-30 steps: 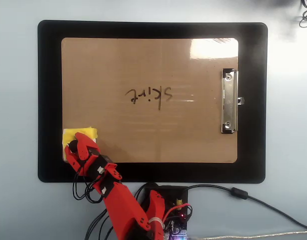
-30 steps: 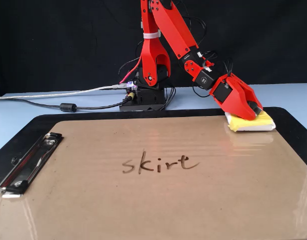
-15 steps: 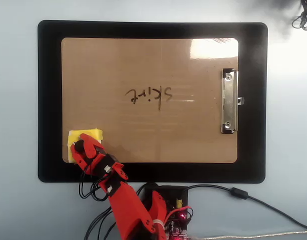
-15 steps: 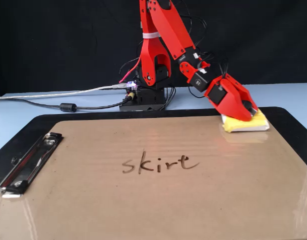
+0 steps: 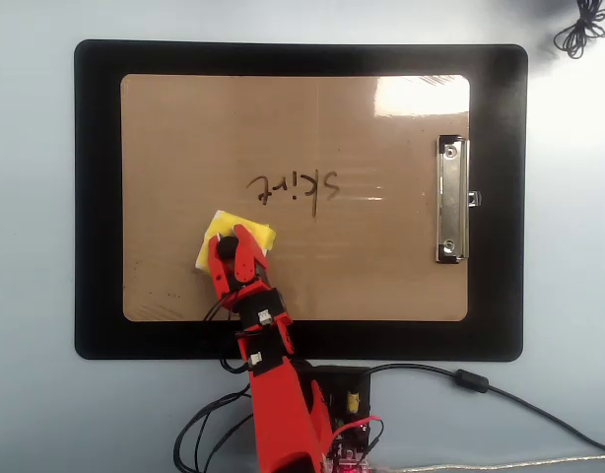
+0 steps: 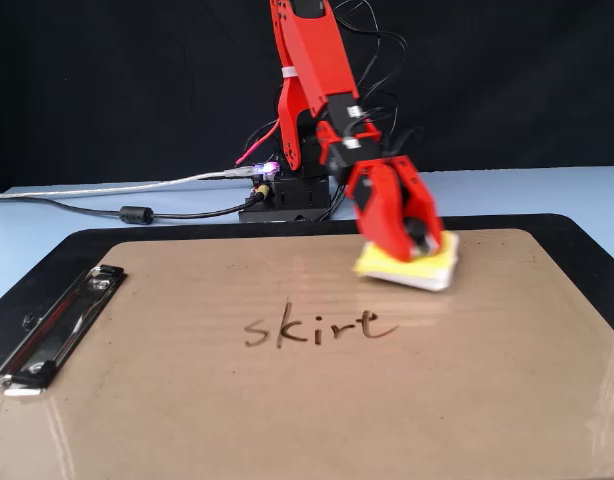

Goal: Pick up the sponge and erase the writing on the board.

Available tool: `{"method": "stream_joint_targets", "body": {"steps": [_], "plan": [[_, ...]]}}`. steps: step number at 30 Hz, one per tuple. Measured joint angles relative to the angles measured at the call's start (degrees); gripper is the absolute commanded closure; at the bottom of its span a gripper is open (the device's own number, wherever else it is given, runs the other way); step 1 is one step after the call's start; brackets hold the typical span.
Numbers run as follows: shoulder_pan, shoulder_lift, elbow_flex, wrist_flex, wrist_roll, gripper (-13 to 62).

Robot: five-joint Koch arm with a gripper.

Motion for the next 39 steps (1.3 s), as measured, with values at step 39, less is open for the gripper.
{"method": "stream_joint_targets", "body": {"steps": [39], "plan": [[26.63, -13.54, -4.57, -0.7, -6.24, 57.5]]}}
